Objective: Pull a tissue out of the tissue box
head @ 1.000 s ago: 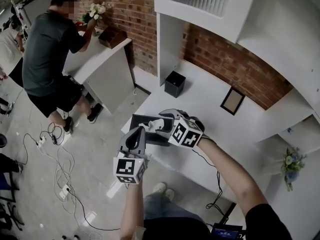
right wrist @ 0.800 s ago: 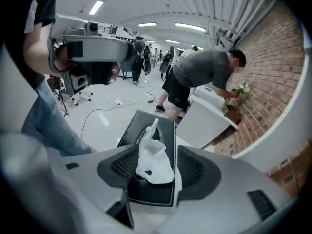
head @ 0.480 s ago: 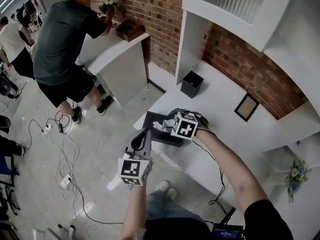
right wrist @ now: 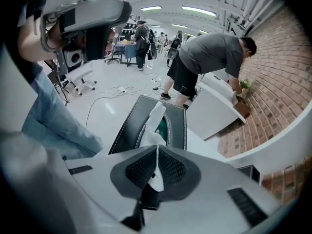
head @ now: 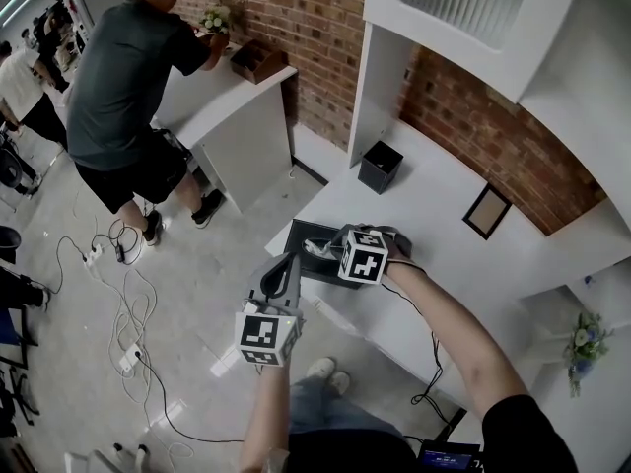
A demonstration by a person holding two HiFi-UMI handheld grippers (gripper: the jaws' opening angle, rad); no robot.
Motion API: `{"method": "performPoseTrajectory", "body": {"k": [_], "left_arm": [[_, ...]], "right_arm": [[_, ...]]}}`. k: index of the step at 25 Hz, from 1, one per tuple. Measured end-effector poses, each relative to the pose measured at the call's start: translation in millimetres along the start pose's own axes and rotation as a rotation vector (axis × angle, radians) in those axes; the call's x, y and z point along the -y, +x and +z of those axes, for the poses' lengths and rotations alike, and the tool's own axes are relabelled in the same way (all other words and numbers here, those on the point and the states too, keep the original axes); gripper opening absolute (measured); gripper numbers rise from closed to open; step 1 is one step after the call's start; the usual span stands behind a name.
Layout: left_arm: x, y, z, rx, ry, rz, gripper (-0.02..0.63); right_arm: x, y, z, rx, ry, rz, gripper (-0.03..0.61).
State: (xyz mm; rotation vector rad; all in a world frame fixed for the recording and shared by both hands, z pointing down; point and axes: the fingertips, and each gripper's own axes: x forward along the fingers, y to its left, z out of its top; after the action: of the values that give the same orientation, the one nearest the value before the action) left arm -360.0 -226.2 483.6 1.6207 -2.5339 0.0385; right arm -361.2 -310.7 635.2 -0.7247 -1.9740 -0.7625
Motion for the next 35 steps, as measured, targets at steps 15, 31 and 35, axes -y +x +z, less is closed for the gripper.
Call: {"method": "performPoseTrajectory", "body": {"k": [15, 31, 35], "left_arm": [[2.2, -3.1, 3.0, 0.001, -0.004, -0.018, 0.009], [31.4, 31.8, 28.8, 0.052, 0.006, -0.125, 0.009], [55.6, 49.8, 35.9, 0.066, 0.007, -0.189, 0.009]], "right_arm": [[33.4, -35.1, 10.4, 0.081, 0.083, -0.166, 0.000], [66.3, -166.2, 10.9, 0.411, 0.319, -0.543, 0.000], [60.2, -232.7, -17.9, 0.535, 0.442, -0.728, 0.000]]}}
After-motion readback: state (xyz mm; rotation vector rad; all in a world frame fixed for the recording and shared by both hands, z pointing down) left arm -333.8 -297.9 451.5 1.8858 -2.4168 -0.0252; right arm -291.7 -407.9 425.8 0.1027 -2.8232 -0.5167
